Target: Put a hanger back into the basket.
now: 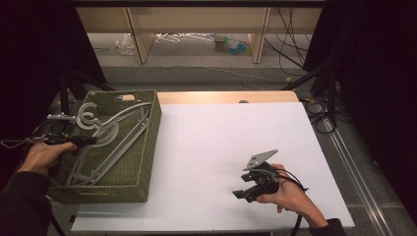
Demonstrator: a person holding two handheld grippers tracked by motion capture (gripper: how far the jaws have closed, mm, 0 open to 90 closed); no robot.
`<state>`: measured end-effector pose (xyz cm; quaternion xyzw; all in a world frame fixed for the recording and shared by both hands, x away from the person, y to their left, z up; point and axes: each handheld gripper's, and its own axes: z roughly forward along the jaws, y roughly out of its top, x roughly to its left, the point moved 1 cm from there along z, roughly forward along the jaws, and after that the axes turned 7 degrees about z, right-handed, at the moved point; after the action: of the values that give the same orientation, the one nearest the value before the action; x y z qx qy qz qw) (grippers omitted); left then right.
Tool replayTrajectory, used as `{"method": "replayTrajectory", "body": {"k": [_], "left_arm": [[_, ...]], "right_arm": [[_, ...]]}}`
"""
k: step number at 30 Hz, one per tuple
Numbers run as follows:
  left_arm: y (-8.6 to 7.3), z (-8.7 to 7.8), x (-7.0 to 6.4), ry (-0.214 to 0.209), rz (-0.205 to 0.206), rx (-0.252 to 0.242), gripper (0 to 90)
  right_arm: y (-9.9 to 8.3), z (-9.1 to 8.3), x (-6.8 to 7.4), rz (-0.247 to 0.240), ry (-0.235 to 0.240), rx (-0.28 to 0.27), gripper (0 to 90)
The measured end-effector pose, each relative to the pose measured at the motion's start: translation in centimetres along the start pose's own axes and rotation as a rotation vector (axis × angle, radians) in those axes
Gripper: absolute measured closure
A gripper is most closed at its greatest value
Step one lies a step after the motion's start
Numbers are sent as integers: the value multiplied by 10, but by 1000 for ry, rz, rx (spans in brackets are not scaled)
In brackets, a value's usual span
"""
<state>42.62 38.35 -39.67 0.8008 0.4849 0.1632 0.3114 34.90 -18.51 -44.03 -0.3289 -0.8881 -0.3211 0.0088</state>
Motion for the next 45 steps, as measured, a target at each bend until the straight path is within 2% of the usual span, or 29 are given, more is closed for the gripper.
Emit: {"method": "replayTrajectory", "body": {"k": [3, 5, 8, 10, 12, 13, 14, 16, 17, 19, 21, 25, 28, 29, 31, 32, 37, 39, 40, 41, 43, 45], "left_arm": [[1, 2, -2, 23, -8, 14, 755], [0, 4, -2, 48, -26, 10, 741], [-2, 10, -2, 90, -30, 8, 715], [-3, 12, -1, 113, -33, 26, 686], [-4, 14, 0, 136, -61, 44, 674], [-4, 15, 1, 163, -66, 62, 661], [-5, 14, 2, 197, -43, 101, 654], [-8, 12, 5, 226, -41, 114, 662], [-11, 11, 6, 226, -61, 91, 671], [-14, 9, 8, 217, -53, 101, 718], [-14, 8, 9, 207, -63, 92, 723], [-11, 5, 6, 214, -41, 98, 712], [-9, -1, 2, 202, -64, 47, 661], [-8, -5, -1, 193, -71, 15, 648], [-5, -10, -6, 186, -72, -26, 608], [-4, -17, -9, 177, -48, -31, 591], [-2, -31, -27, 138, -25, -122, 501], [-2, -35, -35, 129, -26, -146, 481], [-2, -35, -40, 120, -41, -182, 468], [-2, -35, -44, 120, -57, -196, 456], [-3, -36, -53, 105, -46, -214, 437], [-3, -38, -62, 96, -30, -230, 429]], "right_arm": [[0, 0, 0, -2, 2, -7, 332], [0, 0, 0, 0, -3, -7, 331], [0, 0, 0, 1, 1, -7, 331], [0, -1, 0, -2, 2, -1, 330], [0, -1, 0, 0, 1, -3, 331], [0, -1, -1, -1, 1, -8, 331], [0, -1, -1, 1, -3, -9, 330], [0, -1, -1, 2, -4, -9, 329], [0, -1, -1, 3, -3, -9, 329], [0, 0, -1, 4, -3, -9, 329], [0, -1, -1, 3, 3, 0, 329], [0, 0, -1, 9, -2, -16, 329], [1, -1, -2, 6, -3, -18, 329], [1, -1, -2, 11, -8, -21, 329], [1, -1, -2, 16, -13, -34, 328], [1, -3, -1, 29, -17, -28, 328], [1, -2, -2, 29, -35, -69, 310], [1, -3, -2, 26, -38, -73, 310], [1, -4, -3, 24, -48, -70, 310], [1, -4, -3, 19, -50, -81, 309], [2, -4, -3, 31, -59, -104, 308], [2, -6, -4, 47, -67, -104, 306]]}}
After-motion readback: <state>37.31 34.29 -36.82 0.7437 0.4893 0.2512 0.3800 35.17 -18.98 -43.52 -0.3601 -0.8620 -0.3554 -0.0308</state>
